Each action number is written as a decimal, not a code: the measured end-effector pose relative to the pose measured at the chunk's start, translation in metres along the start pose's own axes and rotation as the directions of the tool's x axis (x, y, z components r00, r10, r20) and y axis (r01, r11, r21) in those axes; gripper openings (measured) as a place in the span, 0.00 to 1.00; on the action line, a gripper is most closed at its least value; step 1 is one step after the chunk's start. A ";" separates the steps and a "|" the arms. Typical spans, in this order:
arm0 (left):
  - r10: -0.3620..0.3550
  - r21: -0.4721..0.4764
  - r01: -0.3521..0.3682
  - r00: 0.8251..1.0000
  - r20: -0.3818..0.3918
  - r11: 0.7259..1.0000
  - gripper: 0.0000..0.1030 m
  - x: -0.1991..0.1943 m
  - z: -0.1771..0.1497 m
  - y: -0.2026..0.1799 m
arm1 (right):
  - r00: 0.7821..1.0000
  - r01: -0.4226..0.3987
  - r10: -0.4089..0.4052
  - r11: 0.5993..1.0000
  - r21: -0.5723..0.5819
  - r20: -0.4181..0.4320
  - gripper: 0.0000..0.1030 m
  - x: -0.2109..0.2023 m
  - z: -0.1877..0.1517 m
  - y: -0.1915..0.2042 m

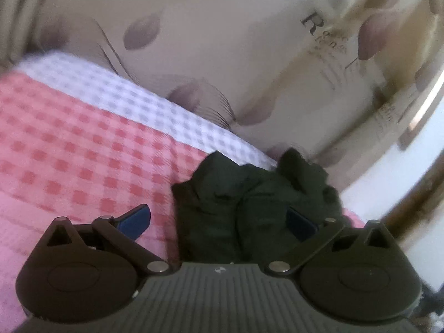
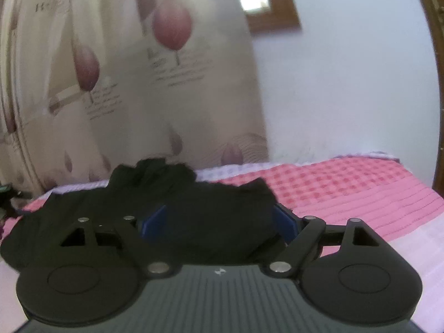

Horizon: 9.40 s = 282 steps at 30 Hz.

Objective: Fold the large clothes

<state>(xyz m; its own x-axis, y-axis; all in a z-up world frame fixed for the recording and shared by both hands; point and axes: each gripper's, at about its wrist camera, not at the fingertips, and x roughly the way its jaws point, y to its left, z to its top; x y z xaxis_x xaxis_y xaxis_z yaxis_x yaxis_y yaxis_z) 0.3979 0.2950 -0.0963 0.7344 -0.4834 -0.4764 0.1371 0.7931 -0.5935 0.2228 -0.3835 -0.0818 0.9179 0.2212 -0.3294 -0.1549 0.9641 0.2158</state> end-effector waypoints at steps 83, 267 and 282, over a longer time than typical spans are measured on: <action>-0.028 0.158 0.038 0.997 -0.066 0.987 0.46 0.044 -0.010 0.002 | 0.944 -0.267 0.210 0.940 -0.215 -0.253 0.38 0.147 0.037 0.236; -0.505 0.084 0.500 0.835 0.216 0.862 1.00 0.019 -0.270 -0.282 | 0.947 -0.237 0.276 0.946 0.222 -0.165 0.15 0.079 0.085 -0.059; -0.319 0.232 0.275 0.931 0.179 0.933 1.00 0.041 -0.235 -0.308 | 0.963 -0.169 0.240 0.892 0.419 -0.122 0.36 0.082 -0.005 -0.147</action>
<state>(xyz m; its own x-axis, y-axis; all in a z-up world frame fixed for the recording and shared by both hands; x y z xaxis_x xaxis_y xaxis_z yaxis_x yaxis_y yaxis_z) 0.2293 -0.0564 -0.0850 0.7589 -0.6363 -0.1383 0.4836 0.6930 -0.5346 0.3183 -0.5060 -0.1453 0.8024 0.4622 -0.3776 -0.1402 0.7609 0.6335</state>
